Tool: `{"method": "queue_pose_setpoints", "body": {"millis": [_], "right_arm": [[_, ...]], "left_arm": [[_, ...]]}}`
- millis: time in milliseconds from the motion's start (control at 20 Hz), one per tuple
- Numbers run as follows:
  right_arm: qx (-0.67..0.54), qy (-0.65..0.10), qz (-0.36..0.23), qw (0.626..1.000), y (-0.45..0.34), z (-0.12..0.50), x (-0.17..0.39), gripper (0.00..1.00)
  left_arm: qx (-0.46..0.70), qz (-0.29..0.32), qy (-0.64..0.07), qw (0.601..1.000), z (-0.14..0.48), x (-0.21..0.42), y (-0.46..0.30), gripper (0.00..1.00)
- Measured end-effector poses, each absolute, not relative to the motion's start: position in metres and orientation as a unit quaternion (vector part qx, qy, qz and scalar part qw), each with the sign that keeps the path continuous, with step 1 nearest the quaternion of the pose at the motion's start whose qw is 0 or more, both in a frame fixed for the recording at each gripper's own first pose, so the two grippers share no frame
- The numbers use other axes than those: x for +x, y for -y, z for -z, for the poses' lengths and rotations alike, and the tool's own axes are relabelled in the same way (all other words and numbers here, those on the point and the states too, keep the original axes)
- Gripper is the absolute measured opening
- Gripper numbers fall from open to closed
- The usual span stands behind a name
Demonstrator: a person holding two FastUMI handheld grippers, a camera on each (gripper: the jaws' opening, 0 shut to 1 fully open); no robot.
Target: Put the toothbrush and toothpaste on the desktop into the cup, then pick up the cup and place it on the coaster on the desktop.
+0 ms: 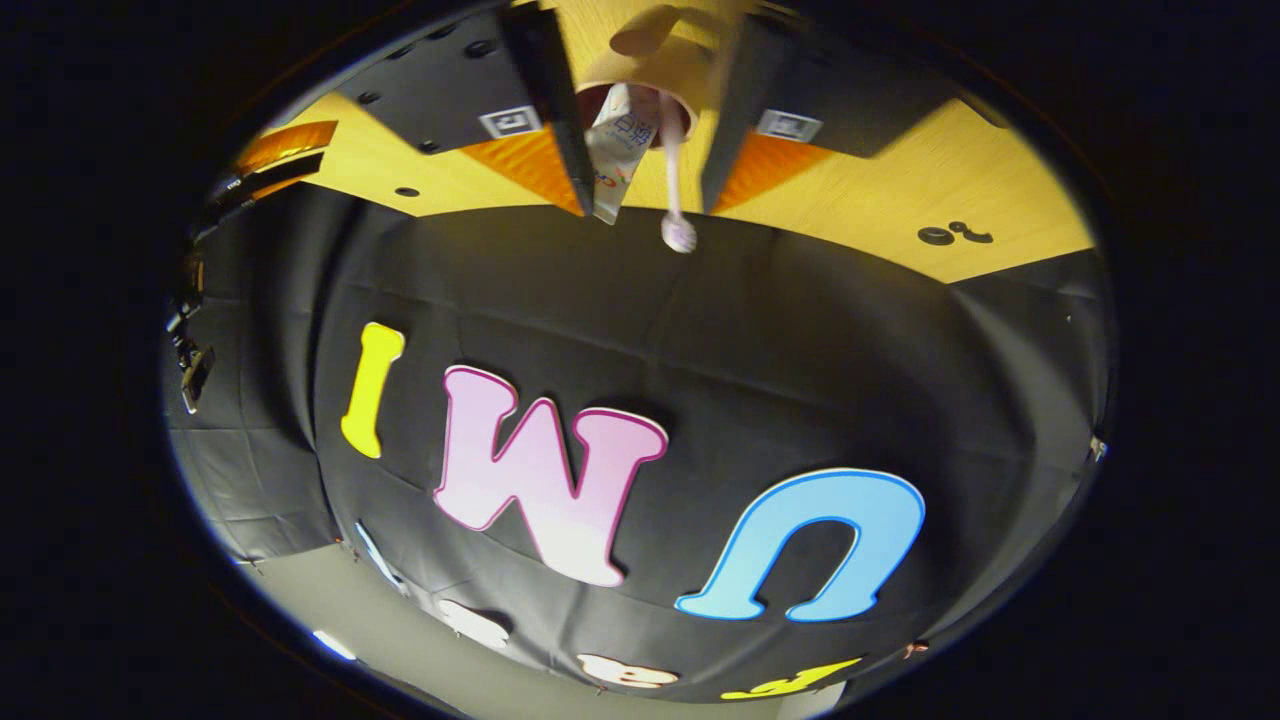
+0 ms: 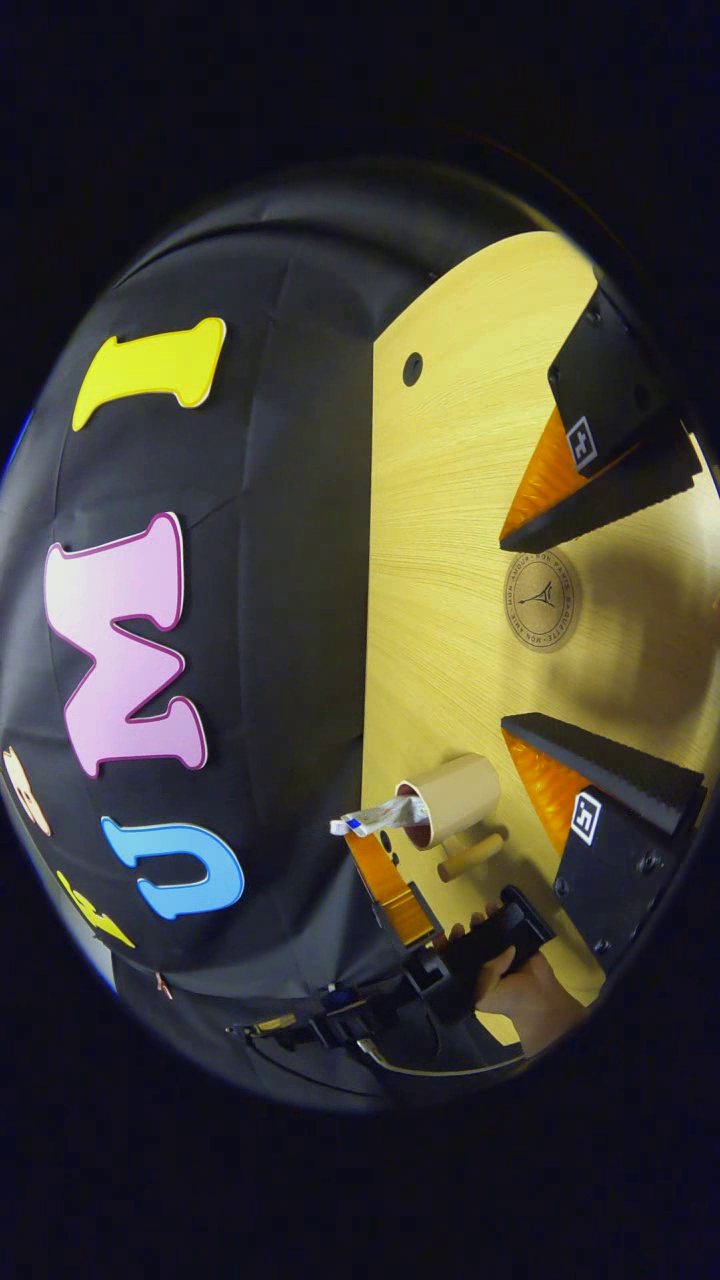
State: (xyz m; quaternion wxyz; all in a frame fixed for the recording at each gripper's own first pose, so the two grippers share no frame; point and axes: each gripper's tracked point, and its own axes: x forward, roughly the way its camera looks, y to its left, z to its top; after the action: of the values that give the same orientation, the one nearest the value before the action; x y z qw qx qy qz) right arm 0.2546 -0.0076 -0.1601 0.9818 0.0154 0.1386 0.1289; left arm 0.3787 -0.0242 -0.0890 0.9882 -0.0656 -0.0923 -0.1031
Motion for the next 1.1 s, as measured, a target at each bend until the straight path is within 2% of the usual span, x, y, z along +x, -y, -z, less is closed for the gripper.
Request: {"method": "queue_pose_setpoints", "body": {"millis": [50,200,700,1100], "right_arm": [[0.019,-0.138,-0.129,0.982,0.008,0.159,0.255,0.99],[0.027,-0.139,-0.124,0.982,0.011,0.160,0.255,0.99],[0.045,-0.145,-0.105,0.983,0.037,0.154,0.241,0.99],[0.071,-0.148,-0.065,0.984,0.090,0.140,0.233,0.99]], "left_arm": [[-0.067,0.106,0.084,0.989,0.089,0.369,0.024,0.76],[-0.052,0.096,0.053,0.993,0.098,0.354,0.019,0.95],[0.011,0.094,-0.125,0.988,0.120,0.320,0.002,0.98],[0.008,0.086,-0.296,0.951,0.146,0.329,0.008,0.98]]}}
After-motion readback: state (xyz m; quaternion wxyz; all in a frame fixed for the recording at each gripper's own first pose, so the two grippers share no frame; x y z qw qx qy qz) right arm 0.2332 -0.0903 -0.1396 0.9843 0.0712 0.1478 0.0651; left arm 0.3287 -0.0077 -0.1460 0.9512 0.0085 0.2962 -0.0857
